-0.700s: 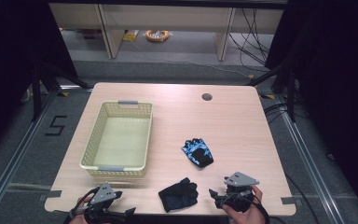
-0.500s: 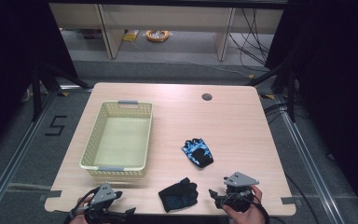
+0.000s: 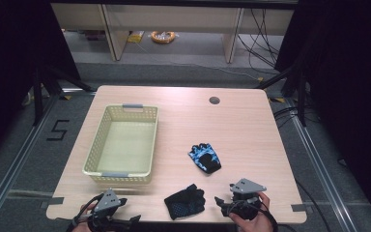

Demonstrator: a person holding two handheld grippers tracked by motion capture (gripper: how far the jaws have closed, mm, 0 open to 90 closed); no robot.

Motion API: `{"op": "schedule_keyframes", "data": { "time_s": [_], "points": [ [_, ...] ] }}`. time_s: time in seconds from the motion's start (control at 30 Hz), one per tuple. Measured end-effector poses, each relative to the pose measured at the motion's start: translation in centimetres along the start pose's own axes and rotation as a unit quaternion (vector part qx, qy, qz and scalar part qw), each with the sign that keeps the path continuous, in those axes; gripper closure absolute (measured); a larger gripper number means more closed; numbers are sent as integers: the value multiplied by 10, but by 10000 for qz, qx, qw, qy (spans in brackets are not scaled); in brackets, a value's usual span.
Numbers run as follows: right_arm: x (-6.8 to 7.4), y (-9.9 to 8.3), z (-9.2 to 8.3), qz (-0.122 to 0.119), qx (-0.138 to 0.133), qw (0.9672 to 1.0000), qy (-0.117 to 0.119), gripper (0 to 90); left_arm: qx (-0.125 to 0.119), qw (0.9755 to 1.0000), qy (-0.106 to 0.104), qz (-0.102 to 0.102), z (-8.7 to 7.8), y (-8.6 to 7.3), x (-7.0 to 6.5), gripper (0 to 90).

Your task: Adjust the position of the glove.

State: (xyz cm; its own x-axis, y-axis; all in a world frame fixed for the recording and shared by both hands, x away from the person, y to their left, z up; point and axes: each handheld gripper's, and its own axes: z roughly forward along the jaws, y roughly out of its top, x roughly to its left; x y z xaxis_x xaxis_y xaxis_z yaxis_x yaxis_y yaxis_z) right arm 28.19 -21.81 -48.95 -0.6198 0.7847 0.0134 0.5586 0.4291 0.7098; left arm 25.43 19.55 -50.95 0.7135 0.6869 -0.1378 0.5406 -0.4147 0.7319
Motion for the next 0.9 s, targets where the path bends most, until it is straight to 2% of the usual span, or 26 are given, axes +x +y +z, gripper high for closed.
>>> {"op": "schedule_keyframes", "data": {
  "time_s": [0.03, 0.07, 0.13, 0.17, 0.2, 0.23, 0.27, 0.3, 0.33, 0.37, 0.43, 0.47, 0.5, 0.53, 0.57, 0.6, 0.63, 0.67, 0.7, 0.73, 0.77, 0.8, 0.83, 0.9],
  "points": [
    [1, 0, 0, 23, -13, 10000, 35, 311, -38, 10000, -31, -82, 1, 0, -1, 217],
    [1, 0, 0, 23, -13, 10000, 35, 311, -38, 10000, -31, -82, 1, 0, -1, 217],
    [2, 2, 1, -10, -77, 9998, 183, 338, -54, 9999, -44, -104, 2, 1, -2, 220],
    [4, 3, 1, 70, -67, 9997, 238, 355, -74, 9999, -51, -109, 3, 2, -3, 223],
    [3, 4, 3, -156, -156, 9995, 228, 367, 0, 9999, -33, -107, 3, 3, -3, 227],
    [4, 5, 4, -236, -145, 9993, 266, 375, -116, 9998, -78, -130, 5, 4, -5, 230],
    [6, 6, 5, -213, -108, 9992, 329, 386, -96, 9997, -144, -169, 6, 5, -6, 236],
    [8, 8, 6, -249, -150, 9989, 361, 396, -142, 9996, -196, -115, 8, 7, -6, 242],
    [10, 10, 7, -229, -127, 9987, 427, 404, -161, 9996, -188, -153, 11, 10, -7, 248],
    [12, 13, 10, -253, -139, 9985, 473, 410, -302, 9992, -201, -160, 14, 11, -9, 257],
    [14, 17, 13, -403, -99, 9978, 514, 428, -92, 9997, -235, -78, 19, 17, -9, 270],
    [16, 18, 15, -410, -76, 9977, 536, 433, -207, 9994, -243, -116, 23, 18, -12, 278],
    [17, 20, 16, -453, -33, 9974, 565, 437, -182, 9995, -261, 54, 28, 22, -12, 282],
    [18, 21, 19, -524, -56, 9967, 616, 446, -160, 9994, -314, 1, 32, 23, -15, 286],
    [20, 23, 20, -479, -4, 9969, 631, 456, -211, 9992, -346, -7, 36, 26, -18, 293],
    [20, 24, 22, -574, 16, 9963, 638, 461, -260, 9990, -357, -22, 39, 28, -20, 301],
    [21, 25, 23, -574, 1, 9963, 645, 463, -184, 9990, -382, 105, 41, 31, -21, 303],
    [22, 26, 25, -502, 95, 9964, 682, 471, -143, 9991, -372, 129, 43, 33, -22, 315],
    [22, 27, 27, -560, 92, 9959, 702, 474, -207, 9990, -401, 72, 46, 35, -24, 326],
    [21, 28, 28, -639, 79, 9955, 699, 479, -192, 9988, -412, 202, 48, 37, -24, 335],
    [22, 29, 30, -635, 64, 9954, 719, 488, -216, 9986, -459, 154, 51, 39, -26, 342],
    [24, 30, 33, -596, 36, 9957, 705, 500, -202, 9984, -496, 178, 53, 41, -28, 362],
    [23, 31, 33, -654, 158, 9947, 774, 502, -167, 9980, -525, 301, 54, 43, -28, 374],
    [24, 32, 38, -671, 178, 9943, 805, 516, -165, 9980, -517, 319, 58, 46, -28, 388]
  ]
}}
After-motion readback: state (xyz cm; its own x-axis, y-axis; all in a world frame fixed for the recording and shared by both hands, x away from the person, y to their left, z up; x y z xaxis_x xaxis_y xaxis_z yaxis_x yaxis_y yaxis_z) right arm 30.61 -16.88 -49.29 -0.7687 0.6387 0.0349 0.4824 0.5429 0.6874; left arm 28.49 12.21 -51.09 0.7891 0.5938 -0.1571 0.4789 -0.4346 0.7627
